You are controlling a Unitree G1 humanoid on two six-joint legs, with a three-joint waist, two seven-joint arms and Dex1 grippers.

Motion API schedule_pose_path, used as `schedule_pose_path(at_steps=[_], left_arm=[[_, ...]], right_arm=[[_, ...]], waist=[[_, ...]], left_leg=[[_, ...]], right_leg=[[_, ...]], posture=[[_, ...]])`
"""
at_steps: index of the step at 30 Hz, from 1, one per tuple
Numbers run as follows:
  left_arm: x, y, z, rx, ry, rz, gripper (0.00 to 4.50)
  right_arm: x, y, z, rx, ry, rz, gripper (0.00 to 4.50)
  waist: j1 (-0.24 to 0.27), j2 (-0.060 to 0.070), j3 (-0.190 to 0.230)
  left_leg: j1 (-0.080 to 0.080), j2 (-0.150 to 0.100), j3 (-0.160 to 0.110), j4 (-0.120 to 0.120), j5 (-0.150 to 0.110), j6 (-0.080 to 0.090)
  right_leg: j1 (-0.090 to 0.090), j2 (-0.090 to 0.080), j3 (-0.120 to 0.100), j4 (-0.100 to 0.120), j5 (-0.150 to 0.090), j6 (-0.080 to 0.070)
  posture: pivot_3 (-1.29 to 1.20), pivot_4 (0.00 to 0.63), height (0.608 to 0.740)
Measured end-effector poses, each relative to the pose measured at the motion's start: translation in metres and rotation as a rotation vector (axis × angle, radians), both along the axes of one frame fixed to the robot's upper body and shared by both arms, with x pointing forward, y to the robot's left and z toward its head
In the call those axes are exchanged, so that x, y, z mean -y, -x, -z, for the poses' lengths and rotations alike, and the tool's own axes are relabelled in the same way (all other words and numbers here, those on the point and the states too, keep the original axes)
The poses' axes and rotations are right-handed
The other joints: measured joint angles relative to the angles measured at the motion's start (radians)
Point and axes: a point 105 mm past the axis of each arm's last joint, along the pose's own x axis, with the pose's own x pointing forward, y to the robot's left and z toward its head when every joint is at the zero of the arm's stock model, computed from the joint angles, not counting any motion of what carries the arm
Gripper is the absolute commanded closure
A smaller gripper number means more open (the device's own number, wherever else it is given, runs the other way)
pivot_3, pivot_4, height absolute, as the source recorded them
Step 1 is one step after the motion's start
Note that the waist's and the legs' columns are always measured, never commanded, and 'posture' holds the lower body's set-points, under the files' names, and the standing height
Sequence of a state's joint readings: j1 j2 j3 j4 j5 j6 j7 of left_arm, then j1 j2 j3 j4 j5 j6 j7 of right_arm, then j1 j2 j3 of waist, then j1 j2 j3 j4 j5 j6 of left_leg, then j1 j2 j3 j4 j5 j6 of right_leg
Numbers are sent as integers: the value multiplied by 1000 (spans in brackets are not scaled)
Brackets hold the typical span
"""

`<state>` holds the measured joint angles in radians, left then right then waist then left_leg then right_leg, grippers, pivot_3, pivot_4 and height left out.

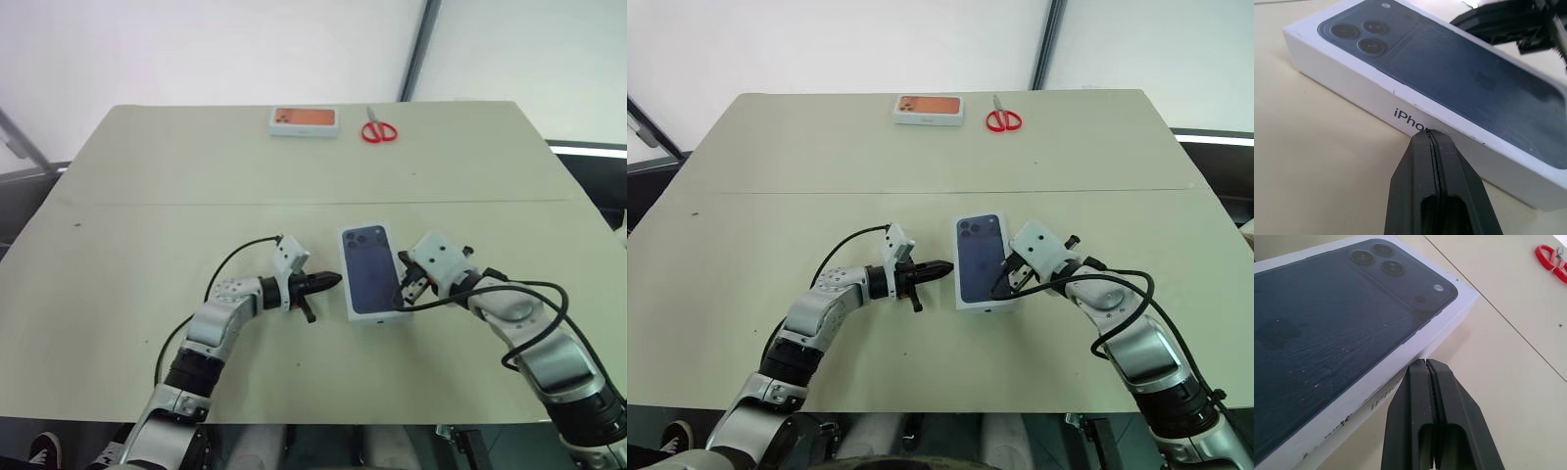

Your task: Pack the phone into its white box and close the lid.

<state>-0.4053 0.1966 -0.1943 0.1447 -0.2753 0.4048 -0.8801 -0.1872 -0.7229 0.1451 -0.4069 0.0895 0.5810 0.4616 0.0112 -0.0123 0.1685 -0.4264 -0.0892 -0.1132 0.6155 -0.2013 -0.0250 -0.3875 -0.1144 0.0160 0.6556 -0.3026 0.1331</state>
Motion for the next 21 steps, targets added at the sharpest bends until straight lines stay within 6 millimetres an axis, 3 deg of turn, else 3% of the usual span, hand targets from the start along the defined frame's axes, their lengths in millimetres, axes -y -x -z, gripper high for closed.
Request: schedule_pose_path(at_steps=[21], left_arm=[[4,-2,-4,-20,46,-17,4500]], right_arm=[[6,5,19,-70,66,2,4460]], waist=[[0,0,0]], left_leg=[[0,0,0,0,0,0]], right_leg=[[0,0,0,0,0,0]], posture=[[0,150,740]])
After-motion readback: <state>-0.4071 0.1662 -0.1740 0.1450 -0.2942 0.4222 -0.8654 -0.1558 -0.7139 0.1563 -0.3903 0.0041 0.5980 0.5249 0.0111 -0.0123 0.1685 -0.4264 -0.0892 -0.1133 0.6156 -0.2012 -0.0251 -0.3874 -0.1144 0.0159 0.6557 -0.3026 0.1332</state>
